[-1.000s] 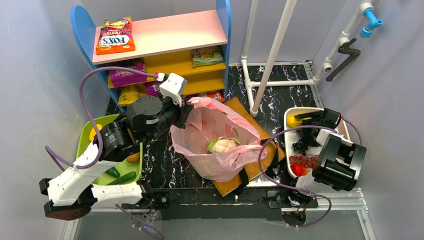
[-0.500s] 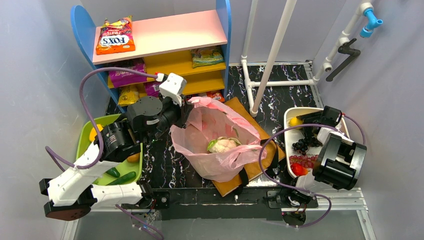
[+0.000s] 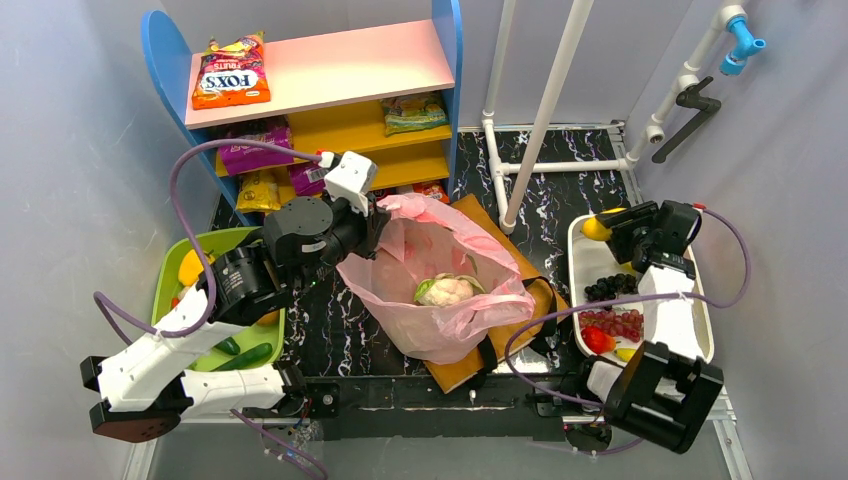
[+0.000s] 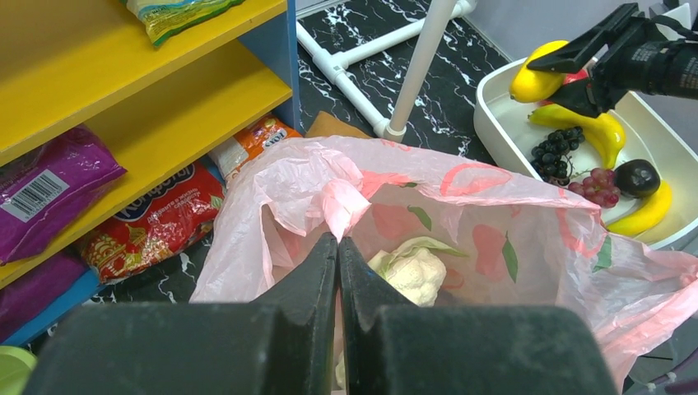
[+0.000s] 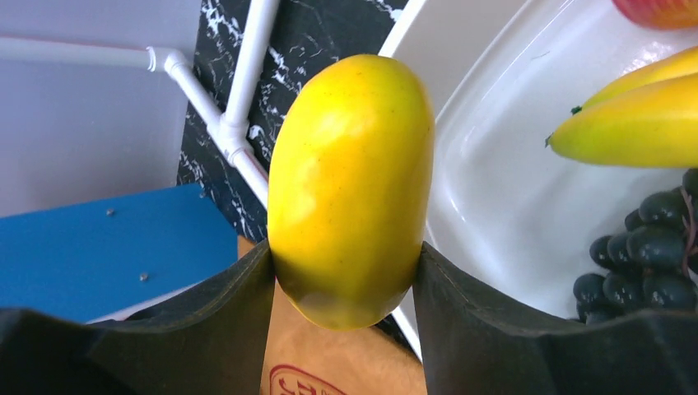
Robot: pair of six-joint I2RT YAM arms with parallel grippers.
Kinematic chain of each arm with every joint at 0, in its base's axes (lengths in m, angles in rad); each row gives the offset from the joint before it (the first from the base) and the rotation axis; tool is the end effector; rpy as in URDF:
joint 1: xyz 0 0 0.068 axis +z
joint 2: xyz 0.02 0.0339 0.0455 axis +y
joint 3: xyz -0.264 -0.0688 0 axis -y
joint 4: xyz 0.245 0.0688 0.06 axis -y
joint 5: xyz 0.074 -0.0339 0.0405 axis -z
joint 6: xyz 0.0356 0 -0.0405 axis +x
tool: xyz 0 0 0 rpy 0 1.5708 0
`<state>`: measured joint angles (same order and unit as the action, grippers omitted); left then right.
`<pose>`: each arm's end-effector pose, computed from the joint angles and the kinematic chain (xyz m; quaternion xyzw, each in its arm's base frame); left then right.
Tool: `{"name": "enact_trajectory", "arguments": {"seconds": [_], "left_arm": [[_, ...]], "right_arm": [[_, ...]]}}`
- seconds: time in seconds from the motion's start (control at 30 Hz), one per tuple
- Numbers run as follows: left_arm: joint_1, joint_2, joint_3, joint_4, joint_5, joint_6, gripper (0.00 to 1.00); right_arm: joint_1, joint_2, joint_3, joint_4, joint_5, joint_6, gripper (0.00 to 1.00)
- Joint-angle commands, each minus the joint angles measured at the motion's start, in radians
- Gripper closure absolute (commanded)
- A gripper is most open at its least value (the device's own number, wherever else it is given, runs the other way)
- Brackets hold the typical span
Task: Place the food into the grocery bag and tie it
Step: Pick up the fake fruit from the bin, then place the fake fruit into the grocery bag.
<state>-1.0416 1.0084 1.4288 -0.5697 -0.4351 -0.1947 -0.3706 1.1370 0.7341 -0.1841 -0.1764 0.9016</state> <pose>0.1056 -0.1508 0.4758 0.1757 0.7325 -0.2359 0.6139 0.2341 -0.0843 0.2518 0.4881 0.7310 0.1984 0.4336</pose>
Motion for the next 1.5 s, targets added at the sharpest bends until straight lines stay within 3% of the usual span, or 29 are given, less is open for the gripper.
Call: {"name": "enact_trajectory", "arguments": {"seconds": [0.0,0.27,0.53,1.03,1.3,1.47], "left_arm": [[0.006,-0.019,-0.013,0.039,-0.035,-0.008,1.00],[0.006,-0.015,-0.036,0.076,-0.039,-0.022,1.00],[0.006,0.000,-0.038,0.103,-0.040,-0.027,1.00],[0.006,0.009,-0.023,0.091,-0.030,-0.033,1.00],[0.008,0.025,0.006,0.074,-0.036,-0.026,1.00],[0.008,0.018,0.008,0.071,-0.034,-0.028,1.00]], "right_arm": [[0.003,-0.111,0.047,-0.121,-0.037,-0.047,0.65],[0.023,-0.328,0.119,-0.253,-0.077,-0.076,0.65],[0.124,-0.405,0.249,-0.262,-0.164,-0.140,0.66],[0.724,-0.222,0.674,-0.256,-0.258,-0.411,0.67],[1.068,-0.116,0.718,-0.273,-0.186,-0.613,0.67],[1.152,-0.036,0.725,-0.305,-0.163,-0.681,0.66]]}}
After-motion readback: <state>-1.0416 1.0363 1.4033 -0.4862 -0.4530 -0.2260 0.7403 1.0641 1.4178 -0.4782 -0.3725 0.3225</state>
